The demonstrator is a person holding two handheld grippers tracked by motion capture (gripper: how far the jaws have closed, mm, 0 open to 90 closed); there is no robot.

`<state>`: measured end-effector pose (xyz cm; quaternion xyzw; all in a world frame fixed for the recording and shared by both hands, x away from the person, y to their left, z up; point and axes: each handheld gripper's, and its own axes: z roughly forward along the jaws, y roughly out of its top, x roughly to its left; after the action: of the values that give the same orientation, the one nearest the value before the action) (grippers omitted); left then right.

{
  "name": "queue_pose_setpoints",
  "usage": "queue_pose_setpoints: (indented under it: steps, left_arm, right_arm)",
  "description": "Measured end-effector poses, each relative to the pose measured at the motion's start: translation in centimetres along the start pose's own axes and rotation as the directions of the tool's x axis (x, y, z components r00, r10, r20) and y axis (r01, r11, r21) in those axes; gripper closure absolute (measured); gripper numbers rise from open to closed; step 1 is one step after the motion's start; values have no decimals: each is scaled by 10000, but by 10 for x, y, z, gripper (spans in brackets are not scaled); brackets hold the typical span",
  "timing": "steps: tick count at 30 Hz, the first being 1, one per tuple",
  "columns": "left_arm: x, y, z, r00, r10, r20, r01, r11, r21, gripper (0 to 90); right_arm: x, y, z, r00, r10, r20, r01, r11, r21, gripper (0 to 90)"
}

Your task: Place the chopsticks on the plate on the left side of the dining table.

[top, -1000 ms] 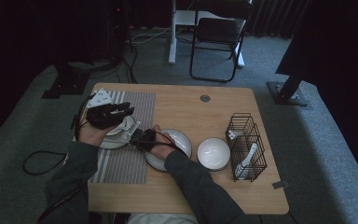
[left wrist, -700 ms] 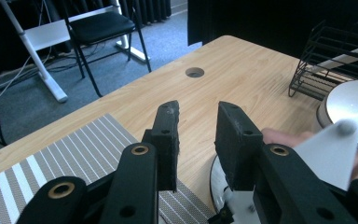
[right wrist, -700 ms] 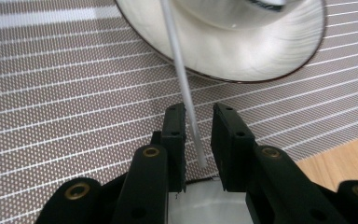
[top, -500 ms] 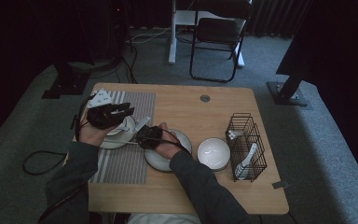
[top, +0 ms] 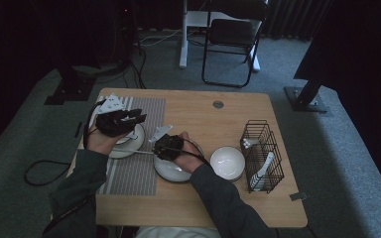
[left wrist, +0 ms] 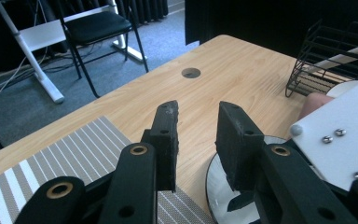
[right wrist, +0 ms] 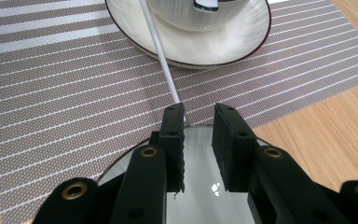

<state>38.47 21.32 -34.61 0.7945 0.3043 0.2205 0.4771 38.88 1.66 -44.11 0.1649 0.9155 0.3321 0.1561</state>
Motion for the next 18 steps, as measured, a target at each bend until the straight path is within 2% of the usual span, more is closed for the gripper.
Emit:
queue_pose_setpoints:
  steps: [5,18]
  left_arm:
    - [-3,1,3,9999,116,72,-116,9999,53,681]
    - [-8,4,11,9995,153,281,-155,9999,45,671]
  right_arm:
    - [0,-7,-11,9993,346,-149,-350,9989,-300,722]
    - [5,-23,-34,9965,831,15,-828,9942,-688,699]
